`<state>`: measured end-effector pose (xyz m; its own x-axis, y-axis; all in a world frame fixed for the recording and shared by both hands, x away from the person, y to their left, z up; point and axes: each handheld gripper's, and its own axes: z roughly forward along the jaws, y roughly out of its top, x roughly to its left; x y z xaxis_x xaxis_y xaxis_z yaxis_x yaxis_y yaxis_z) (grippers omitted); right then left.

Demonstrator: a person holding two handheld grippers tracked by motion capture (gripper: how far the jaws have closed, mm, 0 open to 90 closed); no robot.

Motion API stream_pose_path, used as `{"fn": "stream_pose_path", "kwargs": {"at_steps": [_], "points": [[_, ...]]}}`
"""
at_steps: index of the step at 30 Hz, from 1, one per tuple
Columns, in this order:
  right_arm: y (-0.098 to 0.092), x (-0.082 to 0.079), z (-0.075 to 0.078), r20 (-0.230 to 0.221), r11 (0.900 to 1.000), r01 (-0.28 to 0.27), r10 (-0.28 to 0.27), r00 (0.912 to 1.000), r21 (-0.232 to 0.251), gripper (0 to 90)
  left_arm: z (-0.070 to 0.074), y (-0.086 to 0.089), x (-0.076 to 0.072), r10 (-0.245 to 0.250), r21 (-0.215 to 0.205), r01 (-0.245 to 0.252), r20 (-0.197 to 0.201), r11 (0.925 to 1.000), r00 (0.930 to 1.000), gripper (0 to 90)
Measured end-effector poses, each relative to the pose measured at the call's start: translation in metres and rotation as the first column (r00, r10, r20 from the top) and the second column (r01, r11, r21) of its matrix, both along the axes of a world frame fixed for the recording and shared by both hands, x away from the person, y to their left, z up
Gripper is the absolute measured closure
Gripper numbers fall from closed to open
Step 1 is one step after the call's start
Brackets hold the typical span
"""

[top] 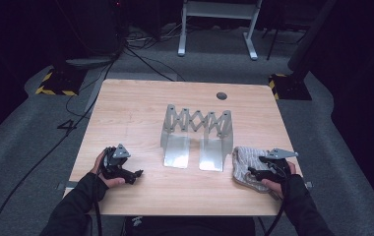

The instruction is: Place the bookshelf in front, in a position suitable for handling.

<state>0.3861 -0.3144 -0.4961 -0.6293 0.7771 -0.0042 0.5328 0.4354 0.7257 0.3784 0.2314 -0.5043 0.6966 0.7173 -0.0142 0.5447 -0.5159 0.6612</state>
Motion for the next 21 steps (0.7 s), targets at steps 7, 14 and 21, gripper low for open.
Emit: {"fn": "stream_pose_path", "kwargs": {"at_steps": [7,14,21], "points": [[0.002,-0.003,0.005,0.005,1.0,-0.013,0.013,0.9999,-0.025,65.8,0.0,0.0,0.0,0.002,-0.001,-0.002,0.0,1.0,1.0,0.5],[0.0,-0.008,0.01,-0.016,0.999,-0.004,0.005,0.9999,0.043,72.4,0.0,0.0,0.0,0.002,-0.001,-0.002,0.002,1.0,1.0,0.5],[0.004,-0.023,0.037,0.101,0.996,-0.017,0.007,0.9948,0.09,73.2,0.0,0.0,0.0,0.002,0.0,-0.002,-0.001,1.0,1.0,0.5]]}}
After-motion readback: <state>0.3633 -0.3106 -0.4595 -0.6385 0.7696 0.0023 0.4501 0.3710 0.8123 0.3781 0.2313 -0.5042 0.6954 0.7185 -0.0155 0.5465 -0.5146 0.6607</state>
